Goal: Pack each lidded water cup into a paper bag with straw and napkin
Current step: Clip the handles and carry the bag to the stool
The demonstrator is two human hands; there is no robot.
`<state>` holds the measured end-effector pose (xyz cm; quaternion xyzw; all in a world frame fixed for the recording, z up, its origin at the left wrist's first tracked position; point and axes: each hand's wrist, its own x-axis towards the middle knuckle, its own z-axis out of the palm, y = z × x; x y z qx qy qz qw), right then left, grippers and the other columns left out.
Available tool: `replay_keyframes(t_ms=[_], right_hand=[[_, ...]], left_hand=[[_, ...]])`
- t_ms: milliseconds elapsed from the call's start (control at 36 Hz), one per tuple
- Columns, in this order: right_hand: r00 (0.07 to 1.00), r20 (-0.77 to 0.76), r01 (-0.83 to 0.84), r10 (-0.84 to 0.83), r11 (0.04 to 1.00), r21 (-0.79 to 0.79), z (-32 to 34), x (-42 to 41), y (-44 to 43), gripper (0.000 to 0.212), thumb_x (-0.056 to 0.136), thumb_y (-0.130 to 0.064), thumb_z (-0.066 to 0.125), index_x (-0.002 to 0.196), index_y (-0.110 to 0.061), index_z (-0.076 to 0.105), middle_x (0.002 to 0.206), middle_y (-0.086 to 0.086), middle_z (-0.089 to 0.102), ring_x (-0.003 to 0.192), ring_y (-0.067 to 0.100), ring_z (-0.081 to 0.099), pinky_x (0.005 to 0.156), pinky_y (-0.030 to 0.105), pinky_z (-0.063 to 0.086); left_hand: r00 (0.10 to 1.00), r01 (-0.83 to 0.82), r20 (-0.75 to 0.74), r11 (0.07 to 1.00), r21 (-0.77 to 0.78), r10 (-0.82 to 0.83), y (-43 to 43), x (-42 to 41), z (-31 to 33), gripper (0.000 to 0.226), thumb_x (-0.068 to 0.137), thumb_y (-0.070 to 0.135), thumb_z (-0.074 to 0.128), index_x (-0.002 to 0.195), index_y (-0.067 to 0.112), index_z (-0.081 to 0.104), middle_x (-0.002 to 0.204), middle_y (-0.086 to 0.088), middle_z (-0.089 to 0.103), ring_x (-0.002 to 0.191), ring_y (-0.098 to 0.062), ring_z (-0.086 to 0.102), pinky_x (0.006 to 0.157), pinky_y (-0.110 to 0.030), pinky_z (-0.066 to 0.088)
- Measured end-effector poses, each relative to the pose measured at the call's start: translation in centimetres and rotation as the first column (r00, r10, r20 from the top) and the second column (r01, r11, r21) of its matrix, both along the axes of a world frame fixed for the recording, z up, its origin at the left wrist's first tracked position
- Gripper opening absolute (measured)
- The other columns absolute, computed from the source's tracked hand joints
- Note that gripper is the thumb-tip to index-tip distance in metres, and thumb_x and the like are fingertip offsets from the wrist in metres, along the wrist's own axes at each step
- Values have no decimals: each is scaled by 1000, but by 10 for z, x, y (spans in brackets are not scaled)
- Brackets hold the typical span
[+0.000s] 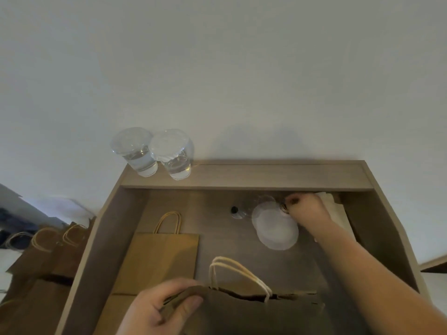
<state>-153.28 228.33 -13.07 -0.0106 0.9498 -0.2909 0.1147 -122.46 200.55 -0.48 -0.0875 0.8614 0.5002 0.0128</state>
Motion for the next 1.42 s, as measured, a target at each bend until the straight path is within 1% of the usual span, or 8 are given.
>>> replay_keyframes(t_ms=[250, 389, 583, 778, 1028, 1250, 1333, 1417], right_hand=[[995, -96, 4, 9, 991, 133, -23, -10, -4, 18, 96, -26, 65, 99, -27, 82, 109, 6, 79, 101, 33, 71, 88, 41, 60], [985, -172, 48, -34, 996, 80, -28, -4, -1, 17, 93, -23, 68, 84, -26, 82, 88, 2, 79, 83, 29, 68, 72, 40, 62], [982, -131, 130, -139, 989, -73, -29, -4, -1, 24, 87, -19, 77, 74, -39, 75, 88, -7, 79, 87, 22, 69, 75, 31, 52], [973, -184, 125, -142, 987, -100, -28, 0, -1, 18, 91, -21, 69, 86, -31, 83, 87, -3, 80, 86, 28, 70, 75, 34, 54], [956, -237, 131, -173, 975, -181, -28, 16, -3, 15, 93, -14, 66, 94, -23, 78, 87, -7, 71, 91, 28, 71, 83, 37, 55], [991, -99, 52, -95, 927, -370, 29, 101, -2, 12, 100, -22, 70, 106, -32, 69, 99, -10, 71, 96, 8, 68, 83, 32, 57], [998, -52, 1, -30, 871, -492, 69, 146, -8, 12, 96, -20, 75, 99, -32, 73, 94, -9, 76, 87, 6, 72, 85, 39, 61], [998, -42, -59, 41, 747, -663, 121, 177, -16, 4, 87, -33, 78, 90, -33, 76, 92, -2, 77, 84, 14, 72, 80, 36, 58]], left_hand=[[989, 107, 99, 993, 49, -112, -11, -2, -4, 31, 86, 28, 82, 105, 53, 77, 107, 20, 79, 108, 0, 73, 96, -17, 54], [993, 97, 50, 989, 115, -104, -15, -1, -3, 28, 84, 53, 78, 111, 46, 78, 113, 12, 79, 111, -9, 74, 97, -23, 55], [986, 154, 53, 986, 70, -158, -23, 0, -6, 31, 91, 25, 80, 113, 48, 77, 112, 15, 78, 110, -6, 73, 94, -18, 55], [989, 144, -27, 988, 55, -142, -22, 3, -2, 29, 86, 46, 75, 115, 46, 77, 115, 13, 76, 111, -9, 72, 93, -17, 53], [988, 156, 16, 987, -27, -155, -22, 9, -2, 32, 90, 36, 79, 117, 52, 74, 118, 20, 74, 115, -4, 69, 97, -18, 52], [987, 157, 44, 985, -74, -154, -20, 17, 12, 66, 89, 8, 67, 129, 60, 61, 130, 29, 67, 127, 6, 60, 110, -29, 48], [990, 101, -102, 994, 50, -95, -20, 13, 27, 69, 87, -5, 54, 125, 51, 67, 128, 14, 72, 129, -11, 64, 109, -40, 50], [969, -46, -236, 994, 96, 67, -15, 4, 39, 61, 101, -8, 50, 116, 46, 73, 113, 8, 77, 115, -14, 71, 97, -30, 58]])
